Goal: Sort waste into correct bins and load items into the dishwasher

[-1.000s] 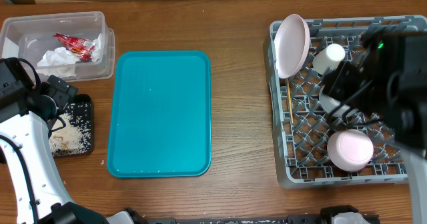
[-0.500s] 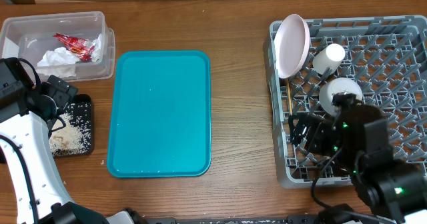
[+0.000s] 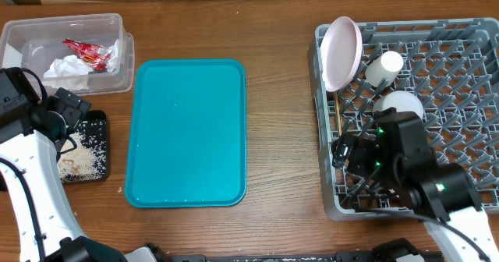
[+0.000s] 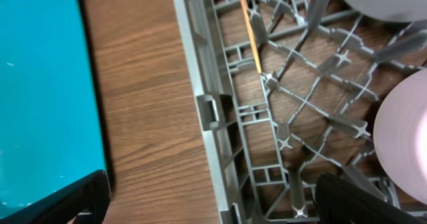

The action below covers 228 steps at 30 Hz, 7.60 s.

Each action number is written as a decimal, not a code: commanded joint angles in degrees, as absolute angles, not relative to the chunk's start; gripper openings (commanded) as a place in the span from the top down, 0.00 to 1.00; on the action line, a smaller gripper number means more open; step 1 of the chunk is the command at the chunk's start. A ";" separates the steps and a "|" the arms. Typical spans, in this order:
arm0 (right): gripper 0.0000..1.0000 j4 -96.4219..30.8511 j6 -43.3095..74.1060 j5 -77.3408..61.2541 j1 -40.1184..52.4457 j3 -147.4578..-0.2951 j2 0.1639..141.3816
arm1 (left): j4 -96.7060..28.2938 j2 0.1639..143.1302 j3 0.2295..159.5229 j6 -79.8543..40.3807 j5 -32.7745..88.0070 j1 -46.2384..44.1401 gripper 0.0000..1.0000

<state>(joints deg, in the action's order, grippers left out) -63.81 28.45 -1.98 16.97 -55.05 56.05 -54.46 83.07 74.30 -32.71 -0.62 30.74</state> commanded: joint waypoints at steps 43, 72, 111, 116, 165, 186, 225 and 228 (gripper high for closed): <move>0.00 -4.71 14.72 -10.46 4.32 -6.57 6.52 | -54.39 83.15 74.74 -33.26 -0.40 30.72 0.00; 0.00 -4.80 2.98 -1.54 -4.36 -0.45 0.16 | -54.39 83.15 74.74 -33.23 -0.40 30.72 0.00; 0.00 -4.78 1.50 -1.54 -4.21 -0.45 0.16 | -54.39 83.15 74.74 -33.26 -0.40 30.72 0.00; 0.00 -4.78 1.48 -1.54 -4.21 -0.45 0.16 | -54.41 83.15 74.74 -33.06 -0.64 30.72 0.00; 0.00 -4.78 1.48 -1.54 -4.21 -0.45 0.16 | -5.13 15.09 5.28 -7.42 17.43 7.77 0.00; 0.00 -4.78 1.50 -1.54 -4.21 -0.45 0.16 | -4.32 4.38 0.27 -7.25 2.50 -1.17 0.00; 0.00 -4.78 1.48 -1.54 -4.21 -0.45 0.16 | -4.45 0.21 0.27 0.86 0.19 0.45 0.00; 0.00 -4.78 1.48 -1.54 -4.21 -0.45 0.16 | -4.45 0.21 0.27 0.86 0.19 0.45 0.00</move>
<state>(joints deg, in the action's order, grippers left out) -5.15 1.67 -2.11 -4.10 -1.06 0.80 -4.38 0.95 0.51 0.01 0.58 0.10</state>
